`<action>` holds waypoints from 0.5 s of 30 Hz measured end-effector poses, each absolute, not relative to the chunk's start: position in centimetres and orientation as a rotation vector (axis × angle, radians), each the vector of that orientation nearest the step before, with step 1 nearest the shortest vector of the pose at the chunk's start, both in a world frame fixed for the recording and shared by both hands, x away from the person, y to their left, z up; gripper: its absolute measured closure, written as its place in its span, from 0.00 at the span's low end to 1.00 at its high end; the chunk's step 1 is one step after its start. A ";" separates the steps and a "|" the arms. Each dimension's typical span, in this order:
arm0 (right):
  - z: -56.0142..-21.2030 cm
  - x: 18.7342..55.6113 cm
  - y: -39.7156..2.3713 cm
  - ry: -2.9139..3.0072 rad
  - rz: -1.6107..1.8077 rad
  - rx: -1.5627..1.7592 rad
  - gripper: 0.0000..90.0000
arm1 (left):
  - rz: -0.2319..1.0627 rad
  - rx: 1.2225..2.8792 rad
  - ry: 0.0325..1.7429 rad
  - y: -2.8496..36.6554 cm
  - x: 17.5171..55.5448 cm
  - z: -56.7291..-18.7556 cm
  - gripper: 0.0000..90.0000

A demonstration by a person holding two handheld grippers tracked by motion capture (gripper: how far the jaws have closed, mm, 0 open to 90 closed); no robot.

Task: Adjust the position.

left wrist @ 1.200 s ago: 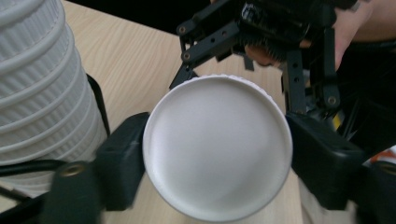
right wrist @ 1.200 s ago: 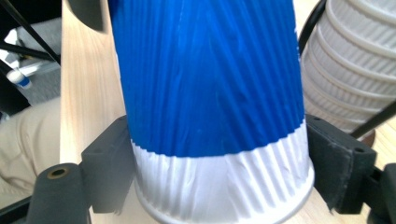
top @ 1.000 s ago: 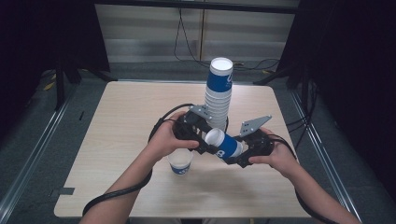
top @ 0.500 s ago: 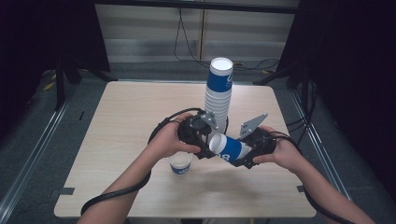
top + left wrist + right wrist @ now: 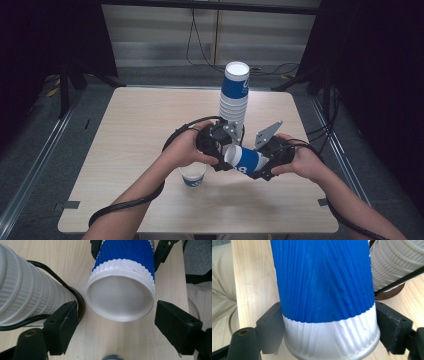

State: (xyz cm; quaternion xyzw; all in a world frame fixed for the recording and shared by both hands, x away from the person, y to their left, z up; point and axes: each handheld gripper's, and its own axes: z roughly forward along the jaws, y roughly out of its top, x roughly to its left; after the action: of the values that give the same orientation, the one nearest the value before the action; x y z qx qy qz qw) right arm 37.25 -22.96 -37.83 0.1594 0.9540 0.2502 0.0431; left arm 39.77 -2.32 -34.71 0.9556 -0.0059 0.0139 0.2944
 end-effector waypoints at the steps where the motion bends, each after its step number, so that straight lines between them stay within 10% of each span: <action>1: -37.8 37.3 -22.9 2.914 0.767 0.482 0.21 | 0.029 2.539 -0.017 -2.4 39.7 -34.8 0.22; 15: -37.7 37.2 -22.4 2.937 0.731 0.427 0.21 | -0.028 2.532 -0.023 -2.7 39.7 -35.3 0.33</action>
State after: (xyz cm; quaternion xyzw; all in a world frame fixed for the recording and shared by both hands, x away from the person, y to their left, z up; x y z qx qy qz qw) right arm 37.15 -22.43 -37.74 0.1395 0.9600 0.2389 0.0427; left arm 39.72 -2.67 -35.30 0.9539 -0.0085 -0.0107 0.2998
